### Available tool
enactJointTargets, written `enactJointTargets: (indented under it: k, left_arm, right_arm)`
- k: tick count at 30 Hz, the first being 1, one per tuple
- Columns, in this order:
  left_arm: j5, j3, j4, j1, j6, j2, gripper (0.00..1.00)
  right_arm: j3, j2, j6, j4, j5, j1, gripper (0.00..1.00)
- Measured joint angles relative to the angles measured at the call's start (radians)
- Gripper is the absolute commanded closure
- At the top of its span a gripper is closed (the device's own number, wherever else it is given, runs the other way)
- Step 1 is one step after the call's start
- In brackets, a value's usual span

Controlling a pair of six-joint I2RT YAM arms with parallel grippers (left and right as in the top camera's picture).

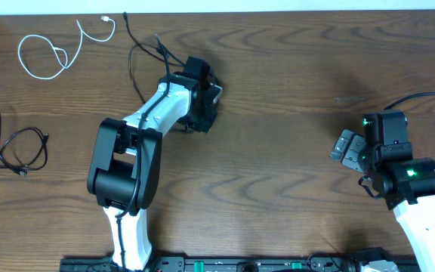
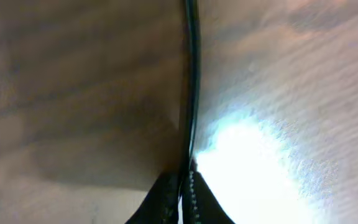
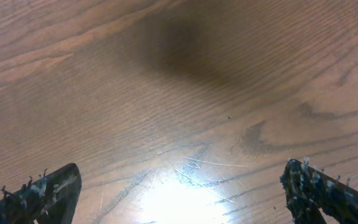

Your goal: Untangle cables

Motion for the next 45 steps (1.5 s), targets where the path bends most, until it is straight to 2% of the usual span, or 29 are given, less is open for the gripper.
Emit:
enactJointTargets:
  k: [10,17,25,32,35,37,40,45]
  left_arm:
    - [-0.053,-0.007,-0.303,0.001,-0.027,0.003,0.93]
    - [-0.183,-0.013,-0.448,0.040,-0.217,0.004,0.93]
    - [-0.373,-0.013,-0.491,0.180,-0.495,0.004,0.93]
    - [-0.401,-0.013,-0.499,0.277,-0.573,-0.006,0.92]
    - [-0.389,-0.012,-0.474,0.276,-0.575,-0.058,0.83]
    - [-0.336,-0.012,-0.420,0.275,-0.575,-0.117,0.64]
    - [-0.190,-0.007,-0.315,0.274,-0.584,-0.210,0.46]
    - [0.055,0.002,-0.122,0.259,-0.593,-0.262,0.35]
  right_arm:
    - [0.000,0.000,0.000,0.000,0.000,0.000,0.01]
    - [0.000,0.000,0.000,0.000,0.000,0.000,0.01]
    - [0.000,0.000,0.000,0.000,0.000,0.000,0.01]
    - [0.000,0.000,0.000,0.000,0.000,0.000,0.01]
    - [0.000,0.000,0.000,0.000,0.000,0.000,0.01]
    - [0.000,0.000,0.000,0.000,0.000,0.000,0.01]
    - [0.000,0.000,0.000,0.000,0.000,0.000,0.01]
    - [0.000,0.000,0.000,0.000,0.000,0.000,0.01]
